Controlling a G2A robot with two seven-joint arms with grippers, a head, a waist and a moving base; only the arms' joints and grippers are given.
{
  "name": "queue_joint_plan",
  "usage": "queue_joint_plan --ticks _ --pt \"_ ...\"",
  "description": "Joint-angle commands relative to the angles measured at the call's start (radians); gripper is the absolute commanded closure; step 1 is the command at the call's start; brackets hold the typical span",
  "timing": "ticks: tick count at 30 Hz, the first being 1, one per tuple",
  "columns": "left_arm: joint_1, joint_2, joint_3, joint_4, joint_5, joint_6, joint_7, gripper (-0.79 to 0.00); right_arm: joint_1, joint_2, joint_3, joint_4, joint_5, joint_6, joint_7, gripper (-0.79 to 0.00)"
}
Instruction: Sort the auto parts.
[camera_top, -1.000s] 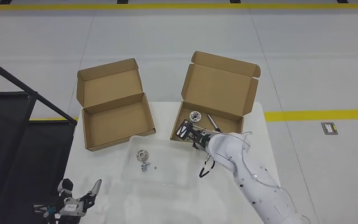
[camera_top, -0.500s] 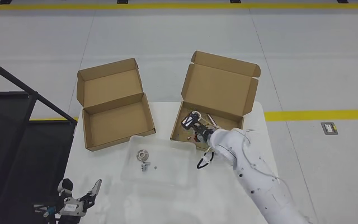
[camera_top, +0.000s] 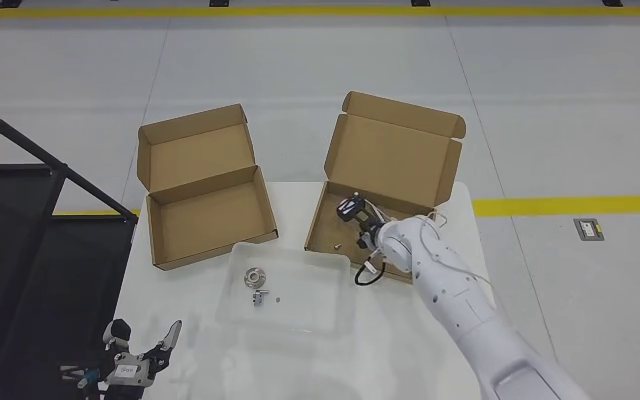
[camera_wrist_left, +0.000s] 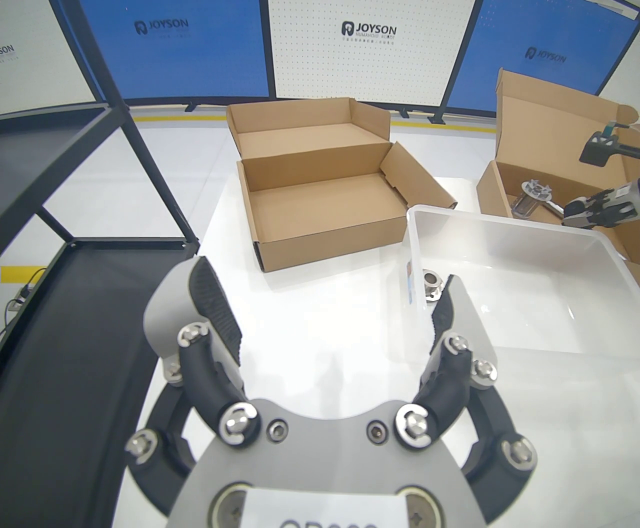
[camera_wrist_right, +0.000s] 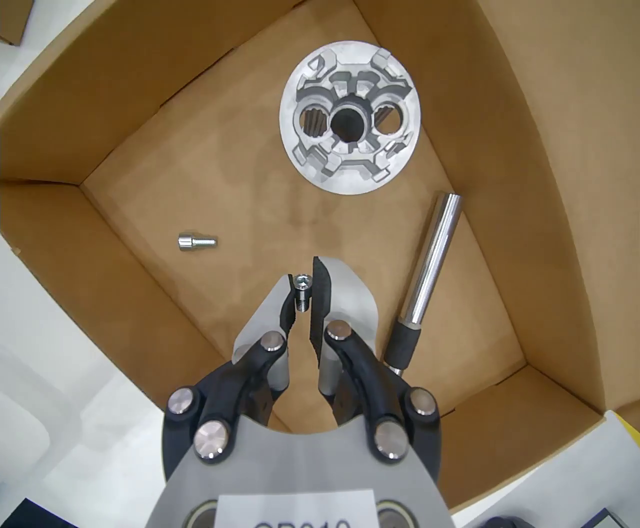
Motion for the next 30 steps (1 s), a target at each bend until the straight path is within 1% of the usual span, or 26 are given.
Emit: queue_joint_plan --ticks 1,3,4,7,14,18,21,24,30 --pt "0.0 0.0 0.0 0.0 0.0 0.0 0.0 -0.785 0.01 -0.006 -0.004 0.03 0.007 -0.005 -0.016 -0.068" --pt "0.0 0.0 0.0 0.0 0.0 0.0 0.0 -0.785 0.016 -0.011 -0.007 0.053 0.013 -0.01 -0.032 -0.145" --pt "0.0 0.0 0.0 0.0 0.0 0.0 0.0 -0.785 0.018 -0.013 -0.01 0.061 0.014 -0.012 -0.038 -0.154" --pt "0.0 0.0 0.0 0.0 0.0 0.0 0.0 -0.785 0.023 -0.019 -0.014 0.081 0.015 -0.011 -0.05 -0.219" --pt "0.0 0.0 0.0 0.0 0.0 0.0 0.0 -0.785 0.029 -0.023 -0.015 0.093 0.006 -0.01 -0.068 -0.225" --pt "0.0 0.0 0.0 0.0 0.0 0.0 0.0 -0.785 0.019 -0.017 -0.001 0.068 0.006 -0.011 -0.099 -0.225" --pt "0.0 0.0 0.0 0.0 0.0 0.0 0.0 -0.785 -0.002 -0.003 0.022 0.012 0.007 -0.036 -0.132 -0.222" --pt "0.0 0.0 0.0 0.0 0.0 0.0 0.0 -0.785 -0.038 0.02 0.054 -0.075 -0.005 -0.076 -0.145 -0.225" --pt "0.0 0.0 0.0 0.0 0.0 0.0 0.0 -0.785 -0.162 0.07 0.136 -0.337 -0.032 -0.15 -0.121 -0.225"
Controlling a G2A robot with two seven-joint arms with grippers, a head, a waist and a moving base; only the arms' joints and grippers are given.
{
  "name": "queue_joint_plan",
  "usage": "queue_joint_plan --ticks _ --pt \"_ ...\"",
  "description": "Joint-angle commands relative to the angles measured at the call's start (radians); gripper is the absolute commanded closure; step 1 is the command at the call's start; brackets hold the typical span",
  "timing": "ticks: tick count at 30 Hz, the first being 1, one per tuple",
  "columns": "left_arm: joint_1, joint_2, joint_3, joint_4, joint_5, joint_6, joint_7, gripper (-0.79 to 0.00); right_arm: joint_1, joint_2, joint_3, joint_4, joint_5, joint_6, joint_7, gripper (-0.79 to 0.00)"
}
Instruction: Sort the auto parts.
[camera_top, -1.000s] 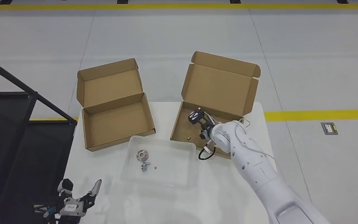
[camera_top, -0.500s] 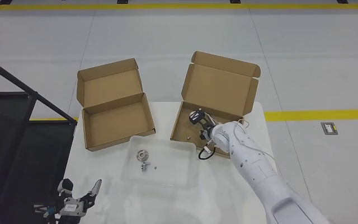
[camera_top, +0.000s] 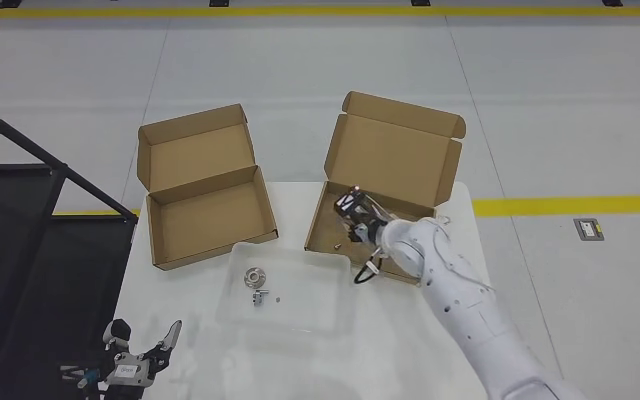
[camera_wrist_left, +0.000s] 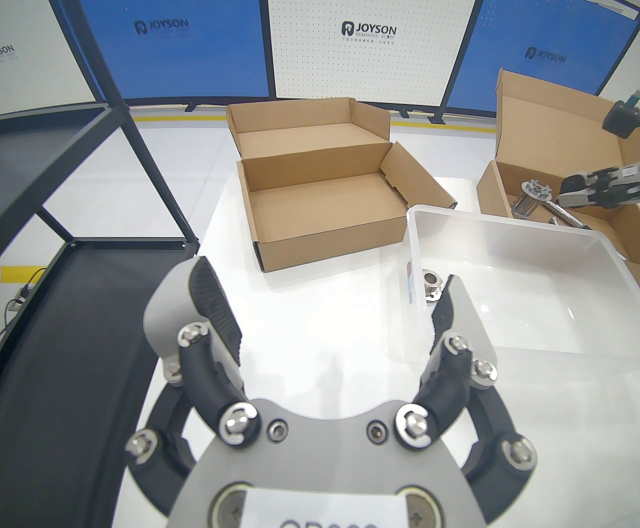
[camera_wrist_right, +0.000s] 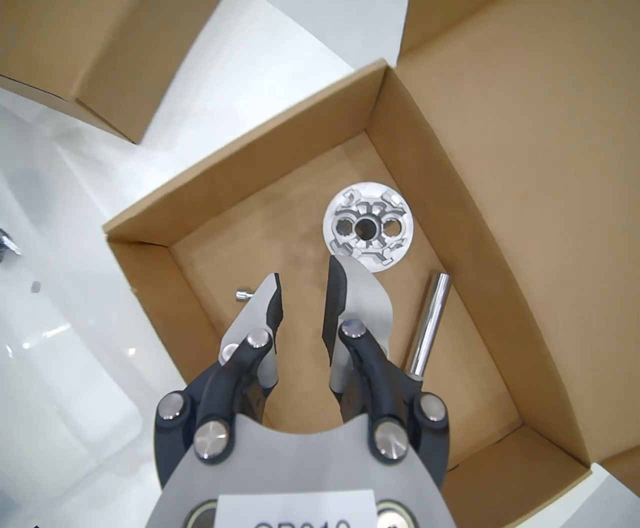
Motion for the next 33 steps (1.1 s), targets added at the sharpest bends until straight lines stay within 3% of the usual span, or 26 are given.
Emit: queue_joint_plan --ticks 1,8,11,12,13,24,33 --pt "-0.003 0.0 0.0 0.0 -0.002 -0.001 -0.004 -0.785 -0.046 0.014 0.025 -0.1 -0.004 -0.025 0.012 -0.222" --pt "-0.033 0.0 -0.014 0.016 -0.009 -0.017 -0.023 -0.785 -0.18 0.047 0.087 -0.347 0.016 -0.137 0.003 -0.206" --pt "-0.061 0.0 -0.022 0.034 -0.015 -0.009 -0.036 -0.785 -0.196 0.051 0.084 -0.377 0.014 -0.148 0.01 -0.249" --pt "-0.071 0.0 -0.025 0.038 -0.014 -0.003 -0.04 -0.785 -0.196 0.051 0.081 -0.378 0.01 -0.143 0.024 -0.379" --pt "-0.079 0.0 -0.027 0.039 -0.013 -0.001 -0.047 -0.785 -0.196 0.051 0.081 -0.378 0.01 -0.143 0.024 -0.785" --pt "-0.089 0.0 -0.021 0.044 -0.002 0.0 -0.059 -0.785 -0.216 0.052 0.074 -0.376 0.029 -0.178 -0.023 -0.785" --pt "-0.31 -0.009 0.035 0.141 -0.054 0.109 -0.14 -0.785 -0.069 0.017 -0.029 -0.142 0.139 -0.327 -0.112 -0.785"
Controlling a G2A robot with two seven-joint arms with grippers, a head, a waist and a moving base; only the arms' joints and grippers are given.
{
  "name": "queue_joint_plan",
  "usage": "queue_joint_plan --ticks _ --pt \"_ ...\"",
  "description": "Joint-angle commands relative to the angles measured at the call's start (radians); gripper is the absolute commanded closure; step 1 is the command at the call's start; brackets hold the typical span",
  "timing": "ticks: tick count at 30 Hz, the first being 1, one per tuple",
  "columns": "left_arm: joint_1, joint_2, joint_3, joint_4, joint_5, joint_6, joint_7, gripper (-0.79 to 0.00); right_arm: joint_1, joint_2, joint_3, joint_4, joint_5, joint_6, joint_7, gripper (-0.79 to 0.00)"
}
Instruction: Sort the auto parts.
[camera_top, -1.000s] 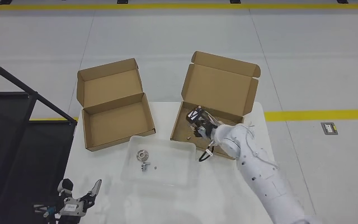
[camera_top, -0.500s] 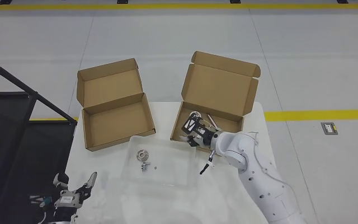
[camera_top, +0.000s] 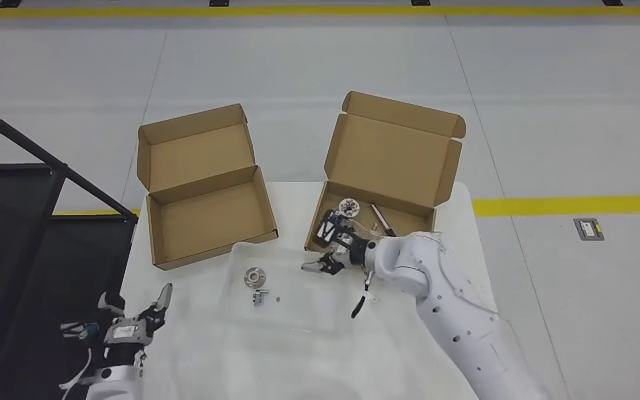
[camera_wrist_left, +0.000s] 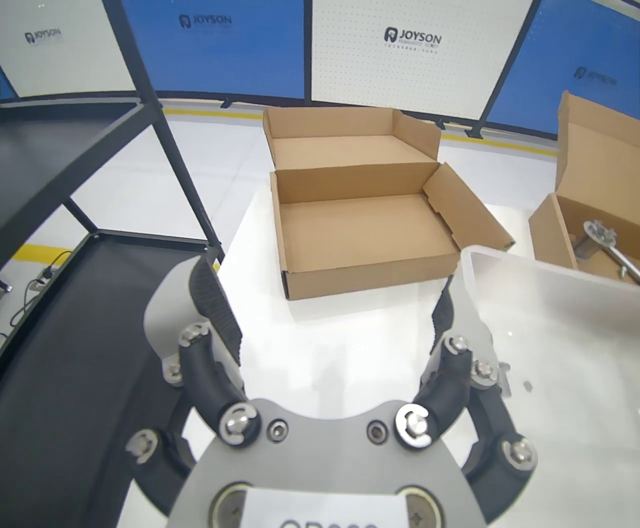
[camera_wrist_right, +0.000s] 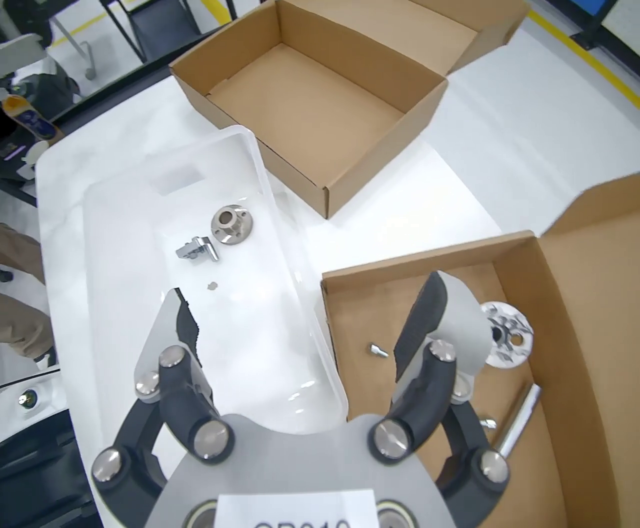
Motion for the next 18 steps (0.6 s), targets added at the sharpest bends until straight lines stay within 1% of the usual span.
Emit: queue_joint_plan --ticks 1,3,5,6,8,9,16,18 --pt "-0.056 0.001 0.009 0.018 0.018 0.007 -0.013 -0.785 0.037 -0.008 -0.018 0.071 0.025 -0.031 -0.031 -0.785" --pt "-0.117 0.002 0.025 0.047 0.046 0.008 -0.031 -0.785 0.062 -0.016 -0.034 0.119 0.044 -0.076 -0.079 -0.785" --pt "-0.178 0.005 0.052 0.081 0.132 0.004 -0.022 -0.785 0.077 -0.017 -0.041 0.145 0.038 -0.129 -0.129 -0.785" --pt "-0.207 0.006 0.066 0.102 0.157 -0.005 -0.021 -0.785 0.077 -0.015 -0.044 0.146 0.023 -0.155 -0.15 -0.785" --pt "-0.267 0.009 0.088 0.145 0.21 -0.042 -0.055 -0.785 0.071 -0.009 -0.05 0.128 -0.022 -0.216 -0.172 -0.785" --pt "-0.285 0.011 0.092 0.161 0.228 -0.054 -0.074 -0.785 0.069 -0.007 -0.05 0.124 -0.032 -0.224 -0.172 -0.785" --pt "-0.285 0.011 0.092 0.161 0.228 -0.054 -0.074 -0.785 0.069 -0.007 -0.05 0.124 -0.032 -0.224 -0.172 -0.785" --pt "-0.282 0.011 0.091 0.162 0.226 -0.052 -0.075 -0.785 0.043 -0.006 -0.05 0.103 -0.029 -0.214 -0.188 -0.785"
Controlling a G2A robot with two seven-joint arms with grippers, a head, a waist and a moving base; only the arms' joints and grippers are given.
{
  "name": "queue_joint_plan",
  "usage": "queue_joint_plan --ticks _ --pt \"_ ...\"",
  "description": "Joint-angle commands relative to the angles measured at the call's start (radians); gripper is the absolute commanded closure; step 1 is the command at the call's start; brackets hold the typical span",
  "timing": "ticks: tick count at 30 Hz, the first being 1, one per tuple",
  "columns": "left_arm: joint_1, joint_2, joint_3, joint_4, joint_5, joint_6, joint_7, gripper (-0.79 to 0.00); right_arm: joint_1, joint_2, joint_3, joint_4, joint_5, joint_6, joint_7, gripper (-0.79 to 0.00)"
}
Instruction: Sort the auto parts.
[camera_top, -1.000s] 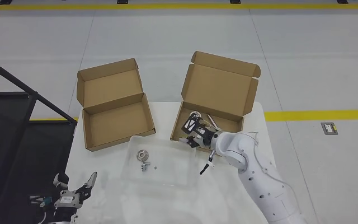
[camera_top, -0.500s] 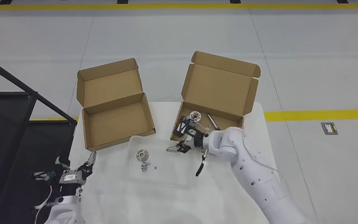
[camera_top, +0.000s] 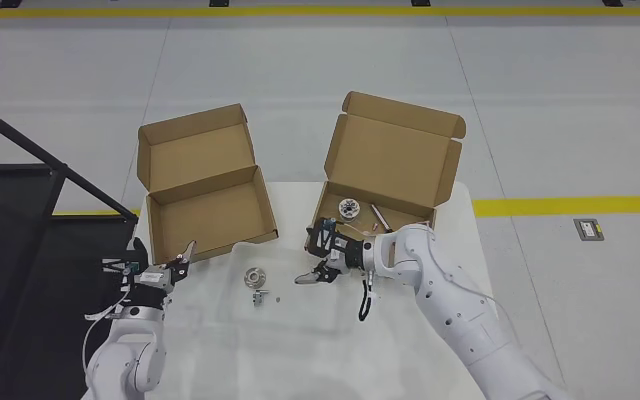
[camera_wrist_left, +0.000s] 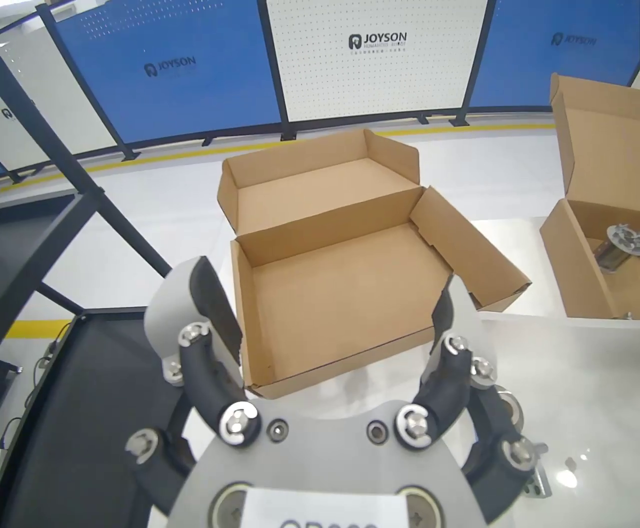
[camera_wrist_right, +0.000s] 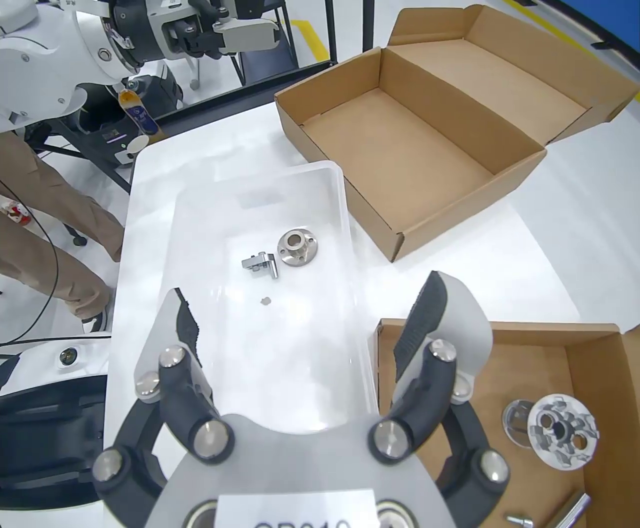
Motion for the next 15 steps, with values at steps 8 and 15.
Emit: queue_joint_plan --ticks 8,15 --pt "-0.071 0.003 -0.002 0.096 -0.002 -0.028 -0.042 -0.785 0.019 -0.022 -0.045 0.075 0.052 -0.008 0.012 -0.785" --pt "-0.115 0.005 0.026 0.128 0.02 -0.101 -0.042 -0.785 0.045 -0.043 -0.092 0.125 0.077 -0.074 -0.013 -0.785"
